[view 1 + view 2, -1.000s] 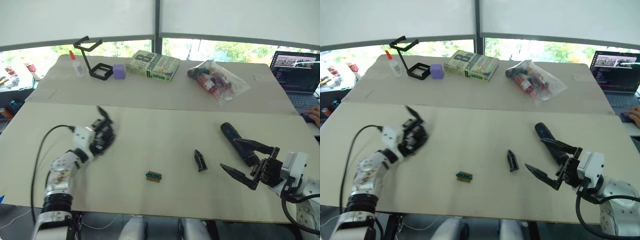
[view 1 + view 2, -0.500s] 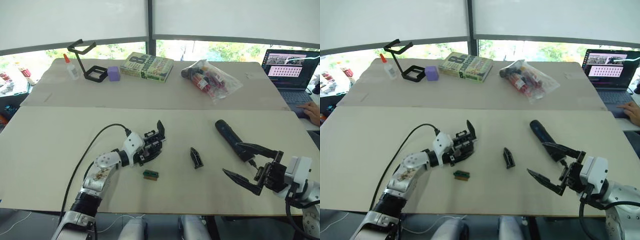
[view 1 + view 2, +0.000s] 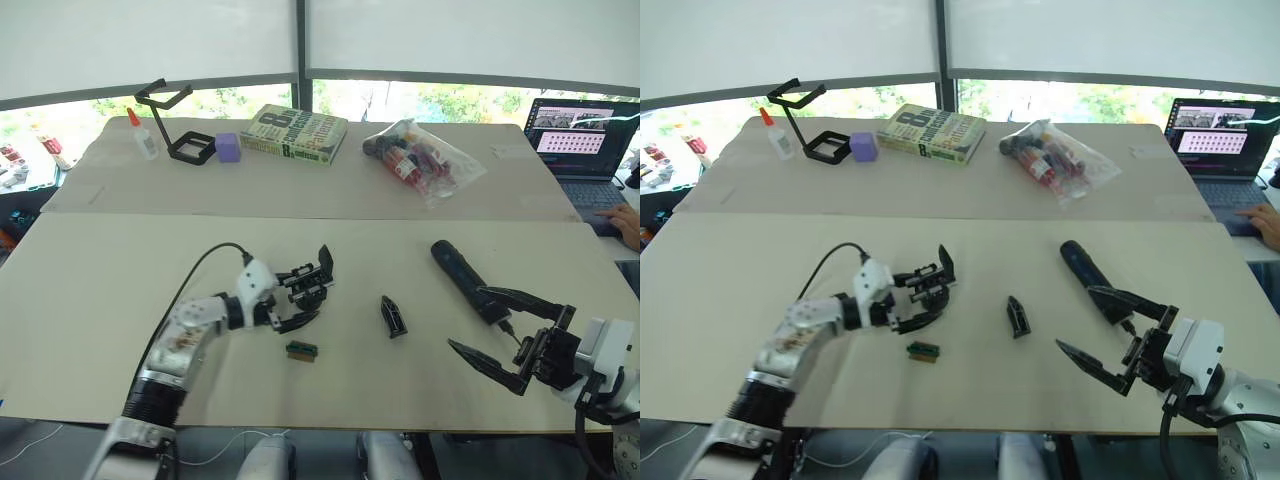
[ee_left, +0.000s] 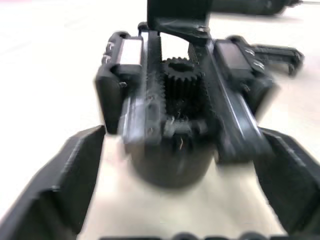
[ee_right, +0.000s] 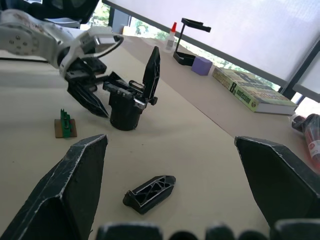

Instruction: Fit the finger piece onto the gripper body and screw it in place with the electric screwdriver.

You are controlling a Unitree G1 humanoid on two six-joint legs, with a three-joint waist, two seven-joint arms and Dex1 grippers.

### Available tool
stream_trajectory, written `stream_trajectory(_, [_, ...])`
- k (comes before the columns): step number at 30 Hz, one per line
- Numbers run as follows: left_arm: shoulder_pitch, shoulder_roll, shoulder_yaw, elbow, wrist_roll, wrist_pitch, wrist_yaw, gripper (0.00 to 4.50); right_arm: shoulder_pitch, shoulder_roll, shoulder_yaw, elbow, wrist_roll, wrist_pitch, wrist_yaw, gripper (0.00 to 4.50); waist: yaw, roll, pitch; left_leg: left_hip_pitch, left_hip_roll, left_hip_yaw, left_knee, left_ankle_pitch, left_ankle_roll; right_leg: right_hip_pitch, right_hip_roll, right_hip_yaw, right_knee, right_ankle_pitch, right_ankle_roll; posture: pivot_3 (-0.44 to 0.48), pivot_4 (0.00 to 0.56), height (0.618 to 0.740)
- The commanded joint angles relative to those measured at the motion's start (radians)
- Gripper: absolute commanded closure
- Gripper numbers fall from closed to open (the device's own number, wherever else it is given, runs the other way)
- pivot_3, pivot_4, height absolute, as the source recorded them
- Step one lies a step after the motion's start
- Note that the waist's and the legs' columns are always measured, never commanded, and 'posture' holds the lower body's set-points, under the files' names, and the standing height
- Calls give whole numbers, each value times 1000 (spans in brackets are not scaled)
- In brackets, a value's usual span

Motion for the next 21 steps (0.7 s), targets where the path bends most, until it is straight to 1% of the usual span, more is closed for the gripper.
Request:
stream_trajectory(1, [-81, -2, 15, 111, 8, -90, -52, 28, 6, -11, -35, -47, 27, 5, -13, 0, 7, 0, 0, 0, -1, 0, 0, 0, 0, 1, 0, 0, 0, 0, 0, 0, 150, 740])
stream_trajectory(4, [-171, -16, -1, 249, 15, -145, -127, 28, 11, -11, -35, -56, 25, 10, -21, 0, 13, 0, 0, 0, -4, 0, 2, 0, 0, 1, 0, -1, 0, 0, 0, 0, 150, 740])
stream_trajectory(6, [-223, -29, -21, 338, 15, -182, -218, 28, 13, -11, -36, -65, 25, 16, -26, 0, 12, 0, 0, 0, -4, 0, 2, 0, 0, 1, 0, -1, 0, 0, 0, 0, 150, 740])
stream_trajectory(8, [-279, -31, -52, 437, 43, -219, -299, 28, 17, -14, -44, -74, 27, 22, -31, 0, 10, 0, 0, -1, -4, 0, 2, 0, 0, 0, 0, -1, 0, 0, 0, 0, 150, 740])
stream_trajectory(11, [-369, -70, -58, 598, 80, -287, -320, 28, 24, -21, -63, -79, 31, 30, -33, 0, 10, 0, 0, -1, -5, 0, 2, 0, 1, 0, 1, -2, 0, 0, 0, 0, 150, 740])
stream_trajectory(15, [-427, -120, -66, 739, 116, -381, -375, 28, 38, -23, -75, -98, 33, 38, -40, 0, 8, 0, 0, -2, -5, 0, 2, 0, 1, 0, 0, -2, 0, 0, 0, 0, 150, 740])
stream_trajectory(18, [-458, -163, -52, 815, 125, -435, -385, 28, 47, -22, -83, -113, 31, 43, -52, 0, 8, -1, 0, -2, -5, 0, 3, 0, 1, 1, 0, -2, 0, 0, 0, 0, 150, 740])
stream_trajectory(21, [-470, -185, -57, 864, 143, -473, -413, 28, 67, -20, -101, -130, 31, 48, -59, 0, 8, -1, 0, -2, -5, 0, 3, 0, 1, 1, 1, -2, 0, 0, 1, 0, 150, 740])
